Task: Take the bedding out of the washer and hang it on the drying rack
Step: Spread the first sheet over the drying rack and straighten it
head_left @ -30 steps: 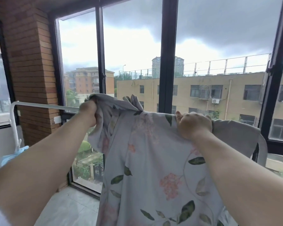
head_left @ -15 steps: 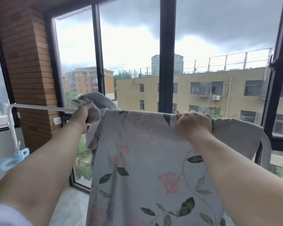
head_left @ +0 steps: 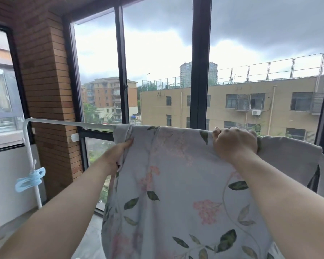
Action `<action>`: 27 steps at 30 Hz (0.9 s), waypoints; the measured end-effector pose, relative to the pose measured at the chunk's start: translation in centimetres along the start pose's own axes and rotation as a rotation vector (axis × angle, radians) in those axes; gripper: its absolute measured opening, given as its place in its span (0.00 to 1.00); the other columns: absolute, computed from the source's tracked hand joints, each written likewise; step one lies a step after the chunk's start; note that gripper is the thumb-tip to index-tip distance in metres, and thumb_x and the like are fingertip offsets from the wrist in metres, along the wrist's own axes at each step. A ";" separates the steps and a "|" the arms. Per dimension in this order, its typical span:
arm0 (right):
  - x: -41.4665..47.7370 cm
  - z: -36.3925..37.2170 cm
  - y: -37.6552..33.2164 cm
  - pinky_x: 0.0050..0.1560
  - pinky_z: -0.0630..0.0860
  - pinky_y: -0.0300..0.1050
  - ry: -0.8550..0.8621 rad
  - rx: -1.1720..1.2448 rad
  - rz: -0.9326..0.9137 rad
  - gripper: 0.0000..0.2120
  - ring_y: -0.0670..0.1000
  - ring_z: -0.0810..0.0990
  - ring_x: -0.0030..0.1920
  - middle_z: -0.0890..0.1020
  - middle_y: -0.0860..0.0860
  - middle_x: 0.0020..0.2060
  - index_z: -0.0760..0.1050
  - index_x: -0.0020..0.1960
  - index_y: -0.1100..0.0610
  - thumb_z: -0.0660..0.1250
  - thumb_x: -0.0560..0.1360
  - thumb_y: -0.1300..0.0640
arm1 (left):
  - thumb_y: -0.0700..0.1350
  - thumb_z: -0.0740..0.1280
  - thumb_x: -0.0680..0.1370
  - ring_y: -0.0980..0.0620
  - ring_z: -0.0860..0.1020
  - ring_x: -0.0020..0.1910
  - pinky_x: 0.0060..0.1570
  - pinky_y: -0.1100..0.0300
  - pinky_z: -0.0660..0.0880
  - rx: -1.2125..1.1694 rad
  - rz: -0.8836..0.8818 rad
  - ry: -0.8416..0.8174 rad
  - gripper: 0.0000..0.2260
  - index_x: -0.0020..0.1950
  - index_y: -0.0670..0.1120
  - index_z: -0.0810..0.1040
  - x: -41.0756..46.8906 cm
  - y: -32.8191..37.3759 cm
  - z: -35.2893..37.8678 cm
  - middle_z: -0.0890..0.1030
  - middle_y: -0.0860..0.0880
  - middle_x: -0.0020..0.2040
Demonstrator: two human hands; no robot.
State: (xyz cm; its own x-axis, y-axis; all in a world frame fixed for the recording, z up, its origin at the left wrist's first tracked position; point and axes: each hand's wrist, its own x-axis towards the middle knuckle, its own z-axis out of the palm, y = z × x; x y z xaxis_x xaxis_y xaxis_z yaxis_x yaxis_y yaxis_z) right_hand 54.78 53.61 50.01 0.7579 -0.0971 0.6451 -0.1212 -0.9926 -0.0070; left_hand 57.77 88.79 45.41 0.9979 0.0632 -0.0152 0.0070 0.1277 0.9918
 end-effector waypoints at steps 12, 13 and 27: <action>-0.1 0.0 -0.2 0.57 0.66 0.53 0.004 -0.001 0.023 0.30 0.57 0.78 0.49 0.82 0.56 0.50 0.81 0.55 0.52 0.41 0.82 0.44 | 0.53 0.65 0.81 0.43 0.82 0.53 0.65 0.50 0.73 -0.108 -0.105 -0.099 0.17 0.57 0.42 0.85 -0.8 2.9 0.4 0.85 0.42 0.51; -0.1 -0.1 -0.2 0.58 0.65 0.53 0.003 0.001 0.026 0.30 0.57 0.78 0.49 0.82 0.56 0.50 0.81 0.55 0.52 0.41 0.82 0.44 | 0.51 0.65 0.81 0.45 0.83 0.49 0.59 0.51 0.75 -0.093 -0.077 -0.083 0.15 0.53 0.42 0.85 -1.0 3.7 0.6 0.86 0.42 0.47; -0.6 -0.4 0.5 0.52 0.64 0.52 0.019 -0.005 0.068 0.28 0.56 0.76 0.42 0.80 0.55 0.40 0.80 0.45 0.54 0.43 0.81 0.45 | 0.58 0.66 0.76 0.42 0.84 0.54 0.58 0.45 0.79 -0.162 -0.066 0.274 0.21 0.59 0.46 0.84 6.5 1.0 -4.4 0.86 0.43 0.53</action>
State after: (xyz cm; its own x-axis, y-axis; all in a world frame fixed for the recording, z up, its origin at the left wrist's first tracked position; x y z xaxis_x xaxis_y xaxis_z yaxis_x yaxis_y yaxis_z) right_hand 54.01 53.22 49.94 0.7358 -0.1631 0.6573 -0.1752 -0.9834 -0.0479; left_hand 64.02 93.71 45.71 0.9411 0.3104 -0.1340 0.0389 0.2944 0.9549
